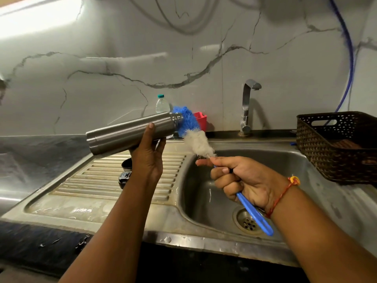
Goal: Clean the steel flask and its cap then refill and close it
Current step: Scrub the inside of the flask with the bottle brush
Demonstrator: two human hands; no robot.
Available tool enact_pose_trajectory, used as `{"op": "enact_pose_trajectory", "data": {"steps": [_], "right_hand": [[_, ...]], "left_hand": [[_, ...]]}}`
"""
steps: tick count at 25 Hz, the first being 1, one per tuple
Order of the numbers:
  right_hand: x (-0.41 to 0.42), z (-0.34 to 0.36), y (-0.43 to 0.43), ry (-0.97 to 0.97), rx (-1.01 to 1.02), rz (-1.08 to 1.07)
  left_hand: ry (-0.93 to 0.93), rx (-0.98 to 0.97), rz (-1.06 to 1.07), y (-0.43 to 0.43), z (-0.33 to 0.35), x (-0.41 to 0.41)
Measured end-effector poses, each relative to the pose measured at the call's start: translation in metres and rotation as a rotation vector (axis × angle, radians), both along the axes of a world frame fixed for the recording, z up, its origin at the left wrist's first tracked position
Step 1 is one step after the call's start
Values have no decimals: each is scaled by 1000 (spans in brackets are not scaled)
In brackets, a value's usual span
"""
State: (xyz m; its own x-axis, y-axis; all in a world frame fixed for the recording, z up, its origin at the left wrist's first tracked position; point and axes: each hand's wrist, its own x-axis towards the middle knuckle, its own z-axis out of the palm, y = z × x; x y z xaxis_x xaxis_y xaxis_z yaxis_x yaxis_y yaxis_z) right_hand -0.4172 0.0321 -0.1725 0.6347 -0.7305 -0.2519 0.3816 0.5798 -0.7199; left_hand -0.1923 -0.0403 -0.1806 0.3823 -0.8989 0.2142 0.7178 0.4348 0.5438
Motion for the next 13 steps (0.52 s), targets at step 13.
{"op": "enact_pose_trajectory", "data": {"steps": [13], "right_hand": [[-2, -8, -11, -128, 61, -171]], "left_hand": [[-20, 80, -45, 3, 2, -9]]}}
